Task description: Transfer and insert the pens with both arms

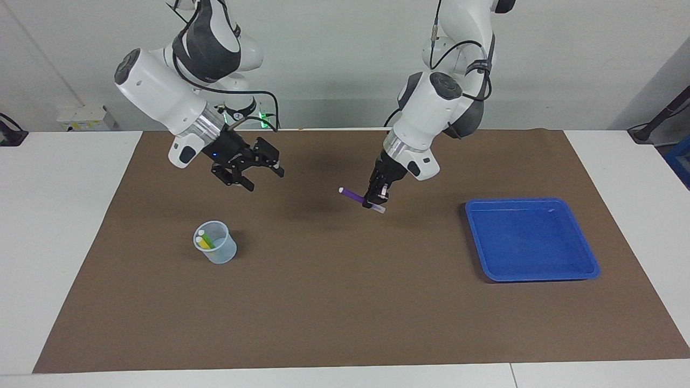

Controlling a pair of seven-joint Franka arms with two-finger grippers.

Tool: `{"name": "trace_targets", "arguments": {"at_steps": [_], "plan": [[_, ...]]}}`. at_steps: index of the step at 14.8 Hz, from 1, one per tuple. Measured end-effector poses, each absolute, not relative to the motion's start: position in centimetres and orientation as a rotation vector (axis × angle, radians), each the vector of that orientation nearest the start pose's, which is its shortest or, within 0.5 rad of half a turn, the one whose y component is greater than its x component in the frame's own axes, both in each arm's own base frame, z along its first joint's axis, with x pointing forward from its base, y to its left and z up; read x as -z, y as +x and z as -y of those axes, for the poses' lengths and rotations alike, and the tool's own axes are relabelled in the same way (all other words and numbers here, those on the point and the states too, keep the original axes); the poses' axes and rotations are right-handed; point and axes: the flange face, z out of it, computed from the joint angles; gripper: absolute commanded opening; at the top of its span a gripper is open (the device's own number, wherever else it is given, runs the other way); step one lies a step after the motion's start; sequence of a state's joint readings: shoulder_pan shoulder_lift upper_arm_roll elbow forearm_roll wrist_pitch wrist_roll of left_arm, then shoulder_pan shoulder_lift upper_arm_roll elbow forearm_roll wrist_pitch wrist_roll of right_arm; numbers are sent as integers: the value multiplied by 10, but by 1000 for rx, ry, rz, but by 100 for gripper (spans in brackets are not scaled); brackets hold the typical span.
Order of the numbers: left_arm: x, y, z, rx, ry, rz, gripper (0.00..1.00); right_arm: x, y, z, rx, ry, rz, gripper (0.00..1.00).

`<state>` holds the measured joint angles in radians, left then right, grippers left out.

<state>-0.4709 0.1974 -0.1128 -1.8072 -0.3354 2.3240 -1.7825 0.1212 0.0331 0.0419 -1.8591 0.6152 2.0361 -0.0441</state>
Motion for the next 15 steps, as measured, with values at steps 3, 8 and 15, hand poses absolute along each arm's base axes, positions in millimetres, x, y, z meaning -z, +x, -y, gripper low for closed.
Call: {"name": "trace_targets", "arguments": {"at_steps": [3, 8, 15], "plan": [[-476, 524, 383, -302, -2633, 2445, 0, -517, 578, -146, 157, -2540, -87, 83], [-485, 498, 431, -338, -2617, 2621, 0, -513, 578, -179, 182, -2530, -125, 61], [-489, 498, 441, -337, -2601, 2766, 0, -510, 578, -181, 177, -2531, -127, 41]]}}
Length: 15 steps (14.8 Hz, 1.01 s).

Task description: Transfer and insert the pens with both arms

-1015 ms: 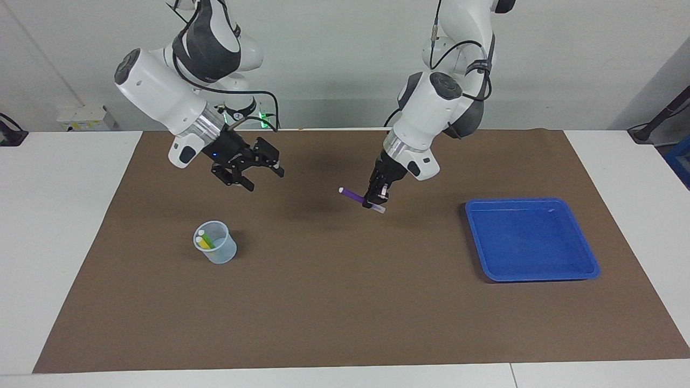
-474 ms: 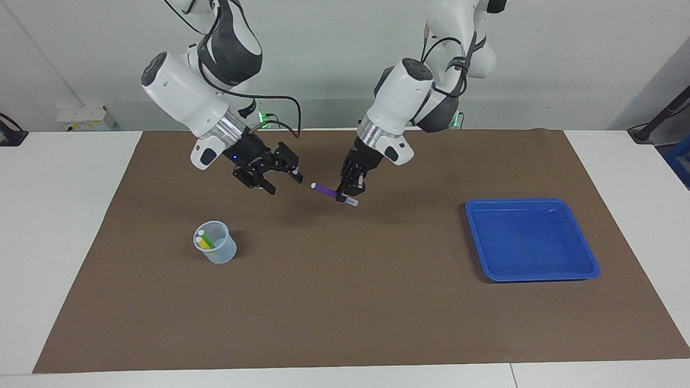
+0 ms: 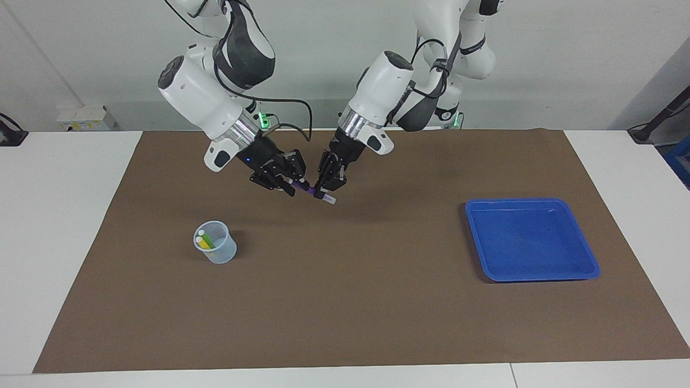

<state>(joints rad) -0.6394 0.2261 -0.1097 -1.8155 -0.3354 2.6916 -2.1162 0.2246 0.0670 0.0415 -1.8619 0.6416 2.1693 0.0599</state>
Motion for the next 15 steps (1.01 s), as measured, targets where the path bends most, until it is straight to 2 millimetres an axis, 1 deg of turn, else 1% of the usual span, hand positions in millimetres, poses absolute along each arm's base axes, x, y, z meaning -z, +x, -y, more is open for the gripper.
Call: {"name": "trace_targets", "arguments": {"at_steps": [3, 7, 10, 14, 15], "plan": [[-487, 501, 438, 204, 1653, -1787, 0, -510, 578, -181, 171, -2531, -125, 33], [-481, 499, 440, 192, 1629, -1775, 0, -511, 578, -181, 171, -2527, -128, 32], [-481, 499, 440, 188, 1623, -1771, 0, -511, 579, -180, 172, -2527, -129, 32], [-482, 497, 442, 183, 1613, -1759, 0, -513, 579, -179, 177, -2526, -130, 28], [-482, 496, 443, 183, 1611, -1753, 0, -514, 579, -179, 178, -2525, -130, 25]]}}
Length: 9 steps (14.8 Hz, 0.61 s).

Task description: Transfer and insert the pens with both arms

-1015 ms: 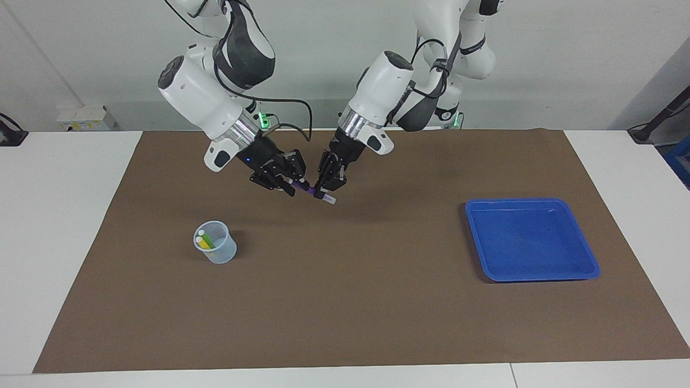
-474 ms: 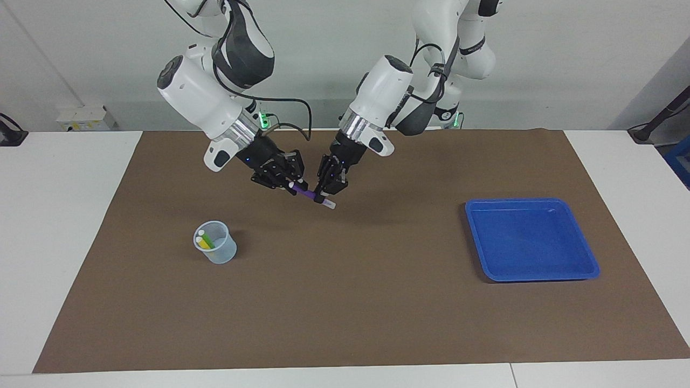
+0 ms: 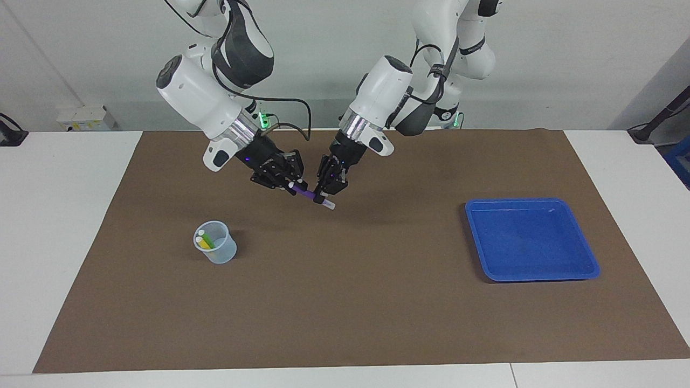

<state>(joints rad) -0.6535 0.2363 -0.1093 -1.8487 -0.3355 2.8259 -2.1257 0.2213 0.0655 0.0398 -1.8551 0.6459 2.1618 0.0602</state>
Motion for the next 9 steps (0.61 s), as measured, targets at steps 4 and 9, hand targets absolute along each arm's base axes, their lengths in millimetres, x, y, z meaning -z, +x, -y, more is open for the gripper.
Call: {"name": "trace_targets", "arguments": {"at_steps": [4, 9], "plan": [[-483, 492, 448, 181, 1607, -1738, 0, -515, 580, -177, 178, -2521, -134, 6], [-483, 491, 448, 180, 1605, -1734, 2, -516, 579, -176, 178, -2521, -129, 0]]}}
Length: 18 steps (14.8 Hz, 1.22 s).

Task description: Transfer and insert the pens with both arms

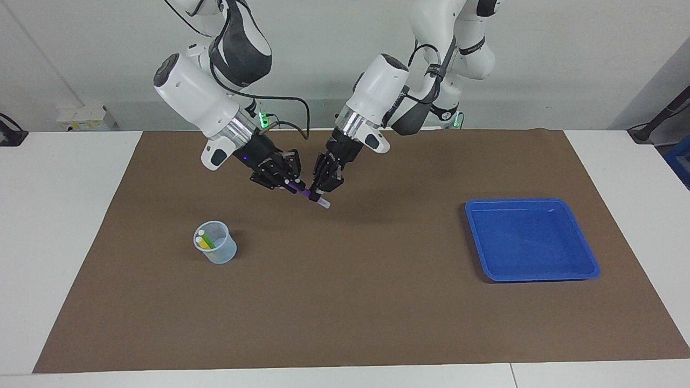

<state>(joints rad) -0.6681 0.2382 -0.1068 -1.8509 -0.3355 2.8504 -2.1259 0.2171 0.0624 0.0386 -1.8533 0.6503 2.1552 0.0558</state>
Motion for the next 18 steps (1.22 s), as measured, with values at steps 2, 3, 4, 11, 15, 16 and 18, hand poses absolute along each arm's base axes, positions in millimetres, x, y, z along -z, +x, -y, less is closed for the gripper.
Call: {"name": "trace_targets", "arguments": {"at_steps": [2, 3, 4, 11, 15, 16, 18], "plan": [[-483, 491, 449, 179, 1604, -1732, 17, -516, 579, -176, 179, -2521, -126, 0], [-484, 491, 449, 178, 1603, -1730, 40, -517, 579, -175, 181, -2521, -122, 0], [-484, 491, 449, 176, 1599, -1727, 60, -518, 580, -175, 184, -2521, -119, 0], [-490, 490, 450, 177, 1603, -1720, 79, -530, 588, -160, 240, -2516, -118, 0], [-505, 494, 436, 182, 1663, -1749, 79, -531, 593, -141, 289, -2603, -57, 0], [-508, 497, 429, 174, 1698, -1751, 78, -530, 594, -131, 300, -2642, -26, 0], [-516, 503, 414, 147, 1769, -1752, 78, -528, 596, -111, 307, -2723, 52, 0]]}}
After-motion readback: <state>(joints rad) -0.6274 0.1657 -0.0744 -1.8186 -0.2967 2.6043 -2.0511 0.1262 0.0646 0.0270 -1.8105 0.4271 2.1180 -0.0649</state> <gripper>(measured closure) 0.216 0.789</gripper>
